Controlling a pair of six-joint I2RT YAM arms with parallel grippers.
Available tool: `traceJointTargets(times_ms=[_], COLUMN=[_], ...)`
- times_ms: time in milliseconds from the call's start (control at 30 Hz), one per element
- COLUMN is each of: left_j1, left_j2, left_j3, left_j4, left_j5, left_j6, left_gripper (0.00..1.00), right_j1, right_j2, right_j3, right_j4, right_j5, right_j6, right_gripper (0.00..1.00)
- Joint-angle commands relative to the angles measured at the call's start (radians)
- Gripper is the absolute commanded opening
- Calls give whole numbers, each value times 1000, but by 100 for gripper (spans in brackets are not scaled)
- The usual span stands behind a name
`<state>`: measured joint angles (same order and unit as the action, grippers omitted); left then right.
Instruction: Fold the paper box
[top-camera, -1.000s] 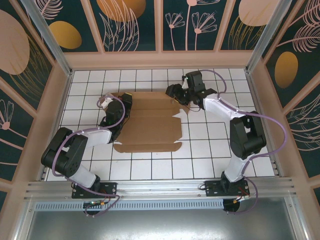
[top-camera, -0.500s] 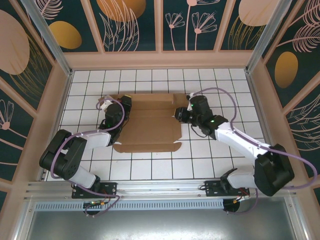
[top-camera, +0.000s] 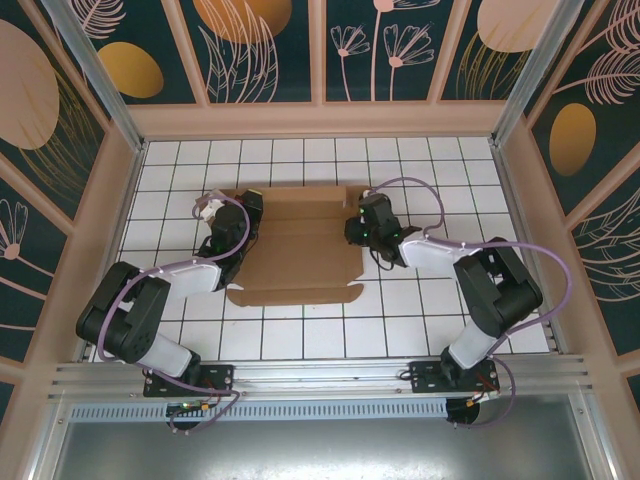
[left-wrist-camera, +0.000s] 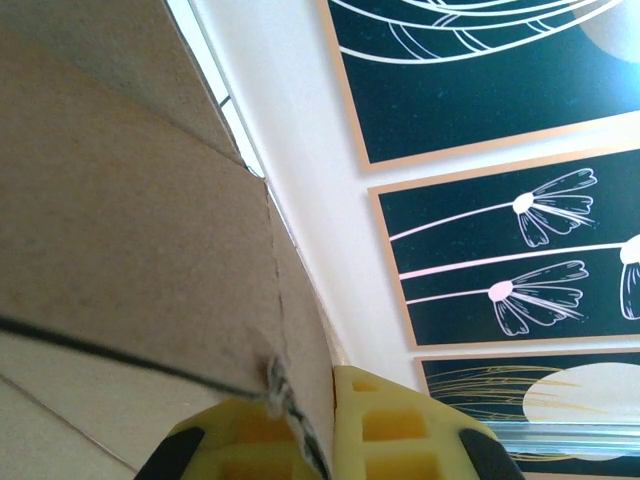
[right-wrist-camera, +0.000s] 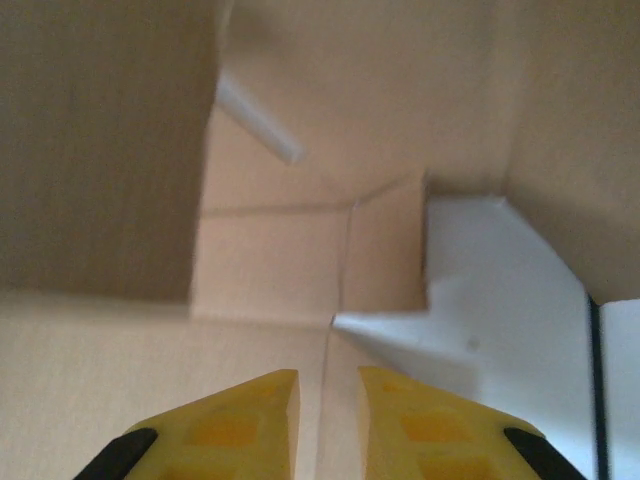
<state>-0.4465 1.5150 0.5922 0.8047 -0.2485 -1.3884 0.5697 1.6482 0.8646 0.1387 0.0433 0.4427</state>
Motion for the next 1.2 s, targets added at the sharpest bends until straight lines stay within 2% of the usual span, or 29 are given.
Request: traceJointTargets(times_ms=[0,267,467,600,667,833,933,1067,1167], left_j1=[-8,-7,-7,-9,-9,-8,-8,-8,-11], left_j2=[-13,-8,-4,-6,-8,-19,-26,-23,-16], left_j3=[8,14,14,15,16,16,11,11,11], left_j4=[-101,-108,-111,-120,-125,-137,-146,-153,-146], left_j5=[-40,-34,-29,-30,-36,-41,-55,-64,-59], left_j6=[43,48,46,39,35,35,30,22,16], left_gripper=[0,0,0,0,0,0,0,0,0], right_j1=[-48,-103,-102,-84,-78,-141,-181,-186,-189], right_j2=[19,96,172,179,169,117,92,95,122], right_j3=[35,42,89,106,101,47,17,-5,-15], right_j4=[76,34,29,31,25,37,58,102,160], right_j5=[53,76,7,-24,17,18,-45,-179,-280], right_j6=[-21,-17,-9,-2,5,57,94,166,250], right_gripper=[21,16,16,17,17,20,22,29,29])
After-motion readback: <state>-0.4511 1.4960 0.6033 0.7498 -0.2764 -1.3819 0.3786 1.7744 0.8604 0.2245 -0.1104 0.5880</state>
